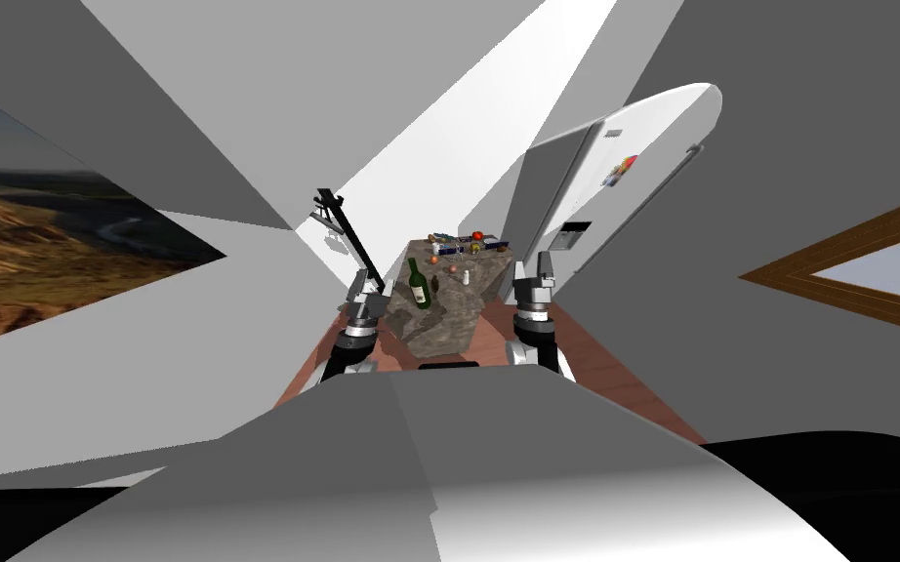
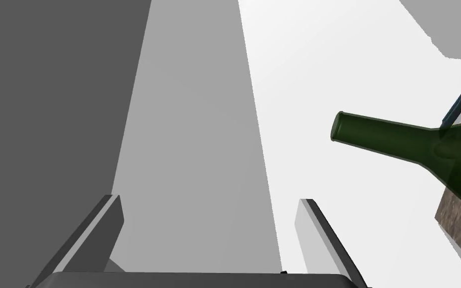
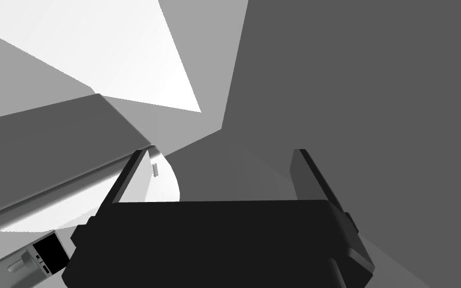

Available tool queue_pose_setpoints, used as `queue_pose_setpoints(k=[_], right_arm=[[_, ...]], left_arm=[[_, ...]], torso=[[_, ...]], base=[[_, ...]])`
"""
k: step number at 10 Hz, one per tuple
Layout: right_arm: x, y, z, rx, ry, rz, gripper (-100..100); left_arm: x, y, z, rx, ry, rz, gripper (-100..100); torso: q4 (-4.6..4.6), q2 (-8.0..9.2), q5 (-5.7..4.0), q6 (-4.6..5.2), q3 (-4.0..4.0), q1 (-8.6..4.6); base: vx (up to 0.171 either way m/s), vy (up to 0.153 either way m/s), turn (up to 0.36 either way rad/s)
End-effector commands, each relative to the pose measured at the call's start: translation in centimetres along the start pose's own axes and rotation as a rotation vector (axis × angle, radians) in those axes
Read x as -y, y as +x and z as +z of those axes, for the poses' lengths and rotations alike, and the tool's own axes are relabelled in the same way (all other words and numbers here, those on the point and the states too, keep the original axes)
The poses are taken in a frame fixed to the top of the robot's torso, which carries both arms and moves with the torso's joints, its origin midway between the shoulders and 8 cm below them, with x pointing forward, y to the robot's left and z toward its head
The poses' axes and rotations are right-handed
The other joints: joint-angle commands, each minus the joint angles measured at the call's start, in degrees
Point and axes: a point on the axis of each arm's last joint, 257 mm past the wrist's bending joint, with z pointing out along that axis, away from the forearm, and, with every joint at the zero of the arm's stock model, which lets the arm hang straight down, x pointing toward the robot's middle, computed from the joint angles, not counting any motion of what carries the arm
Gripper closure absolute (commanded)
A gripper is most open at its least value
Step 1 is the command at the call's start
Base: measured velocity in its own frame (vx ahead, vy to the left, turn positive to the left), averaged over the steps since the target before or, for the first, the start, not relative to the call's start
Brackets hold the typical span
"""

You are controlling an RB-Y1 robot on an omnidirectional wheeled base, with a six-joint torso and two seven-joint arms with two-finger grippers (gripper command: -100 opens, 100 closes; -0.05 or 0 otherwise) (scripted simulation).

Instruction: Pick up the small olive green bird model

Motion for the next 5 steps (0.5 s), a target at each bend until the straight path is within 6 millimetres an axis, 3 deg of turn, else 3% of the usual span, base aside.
queue_pose_setpoints(k=[1, 5], right_arm=[[0.0, 0.0, 0.0, 0.000, 0.000, 0.000, 0], [0.0, 0.0, 0.0, 0.000, 0.000, 0.000, 0]], left_arm=[[-0.8, 1.1, -0.5, -0.027, -0.024, -0.029, -100], [-6.4, 4.6, -4.4, -0.145, -0.192, -0.199, -100]], torso=[[0.00, 0.00, 0.00, 0.00, 0.00, 0.00], [0.01, 0.04, 0.01, -0.03, 0.03, 0.02]], base=[[-0.008, 0.086, -0.072], [-0.016, 0.136, -0.187]])
